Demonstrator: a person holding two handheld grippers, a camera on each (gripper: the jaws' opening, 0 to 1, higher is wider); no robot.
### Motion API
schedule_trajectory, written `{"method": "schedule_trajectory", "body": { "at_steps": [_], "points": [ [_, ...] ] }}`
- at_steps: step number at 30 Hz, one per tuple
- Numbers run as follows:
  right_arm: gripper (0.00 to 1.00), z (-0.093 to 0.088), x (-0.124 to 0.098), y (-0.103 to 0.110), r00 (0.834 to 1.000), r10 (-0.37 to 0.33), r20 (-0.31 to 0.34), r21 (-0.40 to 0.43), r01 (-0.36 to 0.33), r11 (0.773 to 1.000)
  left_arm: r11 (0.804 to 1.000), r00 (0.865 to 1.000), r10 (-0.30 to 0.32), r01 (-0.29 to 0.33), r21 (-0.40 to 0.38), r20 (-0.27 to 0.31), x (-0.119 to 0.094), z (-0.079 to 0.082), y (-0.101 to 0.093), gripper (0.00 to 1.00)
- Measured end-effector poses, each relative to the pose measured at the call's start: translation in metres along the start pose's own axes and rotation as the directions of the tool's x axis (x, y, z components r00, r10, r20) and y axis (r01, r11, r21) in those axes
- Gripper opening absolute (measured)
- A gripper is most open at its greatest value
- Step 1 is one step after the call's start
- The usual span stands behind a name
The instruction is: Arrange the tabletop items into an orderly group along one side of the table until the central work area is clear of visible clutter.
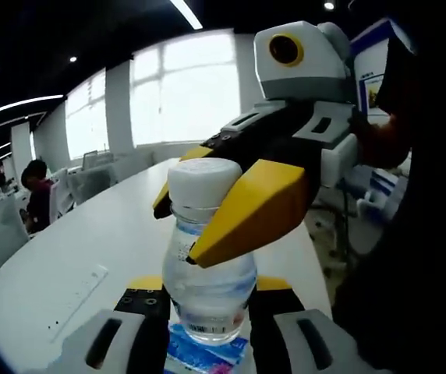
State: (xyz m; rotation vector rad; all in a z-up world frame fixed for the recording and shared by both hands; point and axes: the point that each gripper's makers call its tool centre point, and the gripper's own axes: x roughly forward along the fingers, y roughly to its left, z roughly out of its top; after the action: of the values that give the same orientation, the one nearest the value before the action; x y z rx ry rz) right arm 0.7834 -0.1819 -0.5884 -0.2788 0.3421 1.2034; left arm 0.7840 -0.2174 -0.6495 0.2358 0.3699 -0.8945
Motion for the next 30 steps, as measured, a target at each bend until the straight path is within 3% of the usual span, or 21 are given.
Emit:
{"method": "schedule_trajectory", "body": {
  "at_steps": [10, 30],
  "points": [
    [0.17, 0.028, 0.022, -0.007, 1.000, 0.004, 0.023, 0.005, -0.004, 1.000, 1.000, 1.000, 0.006, -0.006, -0.015, 0.024, -0.018, 0.009, 0.029, 0.36],
    [0.17, 0.068, 0.086, -0.012, 0.999, -0.012, 0.041, 0.006, 0.012, 1.000, 1.000, 0.999, 0.008, -0.008, 0.012, 0.035, -0.054, 0.001, 0.098, 0.36]
  ]
}}
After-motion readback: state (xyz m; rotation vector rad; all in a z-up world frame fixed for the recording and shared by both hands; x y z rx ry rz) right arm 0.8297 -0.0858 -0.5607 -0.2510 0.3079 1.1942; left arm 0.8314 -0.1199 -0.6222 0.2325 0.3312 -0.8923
